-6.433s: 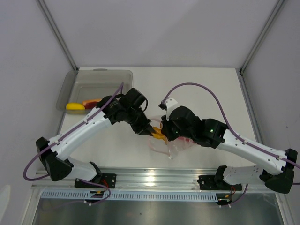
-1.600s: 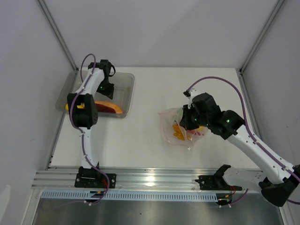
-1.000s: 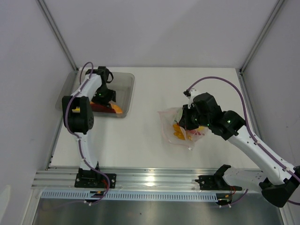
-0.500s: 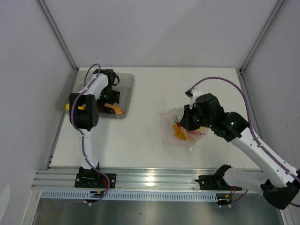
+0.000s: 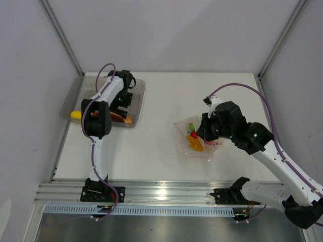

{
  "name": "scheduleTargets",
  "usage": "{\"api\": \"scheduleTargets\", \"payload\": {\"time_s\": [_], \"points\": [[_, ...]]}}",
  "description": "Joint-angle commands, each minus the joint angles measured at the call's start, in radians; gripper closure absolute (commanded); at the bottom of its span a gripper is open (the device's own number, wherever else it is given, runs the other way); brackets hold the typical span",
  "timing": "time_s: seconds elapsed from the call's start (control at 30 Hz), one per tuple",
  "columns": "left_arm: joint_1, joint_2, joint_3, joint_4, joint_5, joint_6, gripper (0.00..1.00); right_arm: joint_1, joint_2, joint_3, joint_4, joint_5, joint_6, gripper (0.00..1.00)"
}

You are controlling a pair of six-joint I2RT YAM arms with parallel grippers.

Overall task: Place the food in the zip-top bag and seal the zipper
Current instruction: Pick up the fake food from the bin.

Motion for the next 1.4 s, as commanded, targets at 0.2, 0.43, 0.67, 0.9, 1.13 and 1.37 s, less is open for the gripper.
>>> {"api": "scheduleTargets", "payload": {"time_s": [0.2, 0.43, 0.67, 0.9, 1.13, 1.37], "points": [[-0.033, -0.074, -0.113, -0.211, -0.080, -0.102, 0.08, -0.005, -0.053, 0.047, -0.040, -0.015, -0.004, 1.00], [-0.034, -0.069, -0.142, -0.243, -0.140, -0.062, 0.09, -0.005, -0.078, 0.033, -0.042, -0.036, 0.012, 1.00], [-0.038, -0.046, -0.126, -0.245, -0.170, -0.026, 0.27, -0.004, -0.084, 0.030, -0.050, -0.032, 0.019, 1.00], [-0.033, -0.006, -0.094, -0.247, -0.203, 0.029, 0.60, -0.004, -0.087, 0.044, -0.057, -0.024, 0.025, 1.00], [-0.021, 0.012, -0.051, -0.233, -0.207, 0.069, 0.70, -0.004, -0.081, 0.041, -0.054, -0.015, 0.031, 1.00], [-0.011, -0.025, -0.054, -0.141, -0.169, 0.122, 0.99, -0.004, -0.067, 0.038, -0.048, -0.010, 0.030, 1.00]]}}
